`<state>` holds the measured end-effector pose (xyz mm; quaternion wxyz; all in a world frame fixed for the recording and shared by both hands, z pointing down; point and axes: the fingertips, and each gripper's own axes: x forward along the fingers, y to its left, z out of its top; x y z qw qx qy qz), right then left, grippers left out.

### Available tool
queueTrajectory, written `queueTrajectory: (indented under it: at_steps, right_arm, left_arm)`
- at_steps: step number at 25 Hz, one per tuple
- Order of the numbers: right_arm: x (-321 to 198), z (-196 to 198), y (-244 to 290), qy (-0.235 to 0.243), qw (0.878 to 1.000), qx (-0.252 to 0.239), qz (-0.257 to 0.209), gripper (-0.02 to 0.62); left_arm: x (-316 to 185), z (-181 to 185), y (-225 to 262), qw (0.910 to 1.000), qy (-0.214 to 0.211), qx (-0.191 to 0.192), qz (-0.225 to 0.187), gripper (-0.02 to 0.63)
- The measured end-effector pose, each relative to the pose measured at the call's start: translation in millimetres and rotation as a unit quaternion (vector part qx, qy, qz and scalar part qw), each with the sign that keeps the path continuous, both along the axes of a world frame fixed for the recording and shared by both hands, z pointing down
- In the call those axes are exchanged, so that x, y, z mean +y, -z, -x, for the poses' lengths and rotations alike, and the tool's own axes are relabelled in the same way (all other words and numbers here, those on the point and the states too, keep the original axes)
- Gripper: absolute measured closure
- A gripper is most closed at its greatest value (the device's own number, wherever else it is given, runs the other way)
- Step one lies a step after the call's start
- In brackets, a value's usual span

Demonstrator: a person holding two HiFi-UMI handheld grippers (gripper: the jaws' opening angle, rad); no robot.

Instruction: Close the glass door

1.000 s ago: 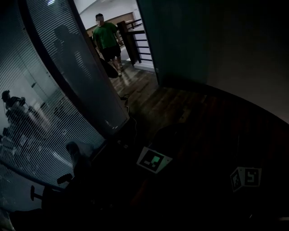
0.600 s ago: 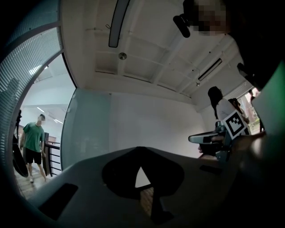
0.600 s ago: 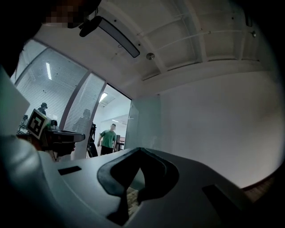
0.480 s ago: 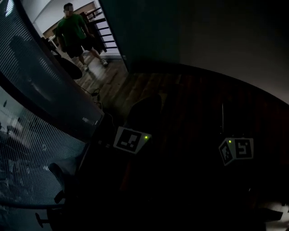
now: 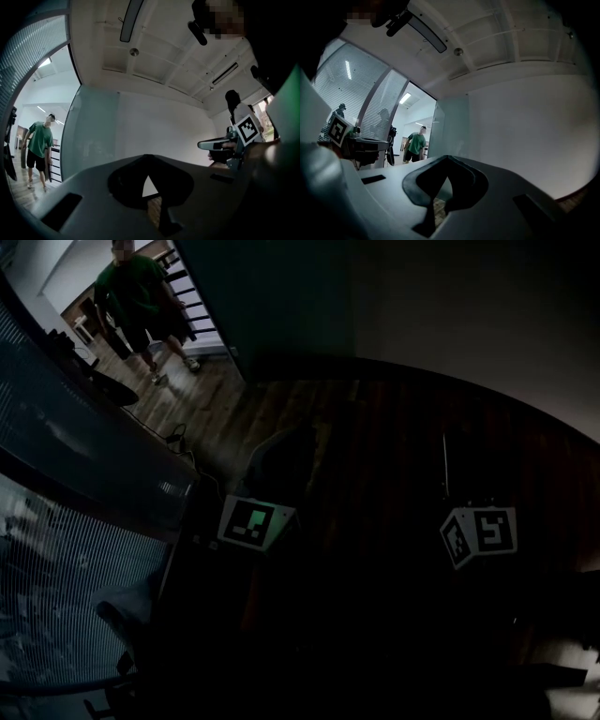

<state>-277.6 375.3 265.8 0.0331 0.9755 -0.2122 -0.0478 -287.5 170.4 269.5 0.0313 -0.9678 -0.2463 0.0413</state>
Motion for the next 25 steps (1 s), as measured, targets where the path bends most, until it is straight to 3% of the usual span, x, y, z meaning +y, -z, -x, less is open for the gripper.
queueTrajectory:
  at_steps: [14, 25]
  right_arm:
    - [9, -153, -9, 0.028, 1.000, 0.000, 0.002, 0.600]
    - [-6, -245, -26, 0.041, 0.999, -0.006, 0.005, 0.600]
  left_arm:
    - [12, -140, -6, 0.9995, 0.030, 0.000, -0.004, 0.615]
    - [-2, -226, -22, 0.9990, 0.043, -0.010, -0.006, 0.615]
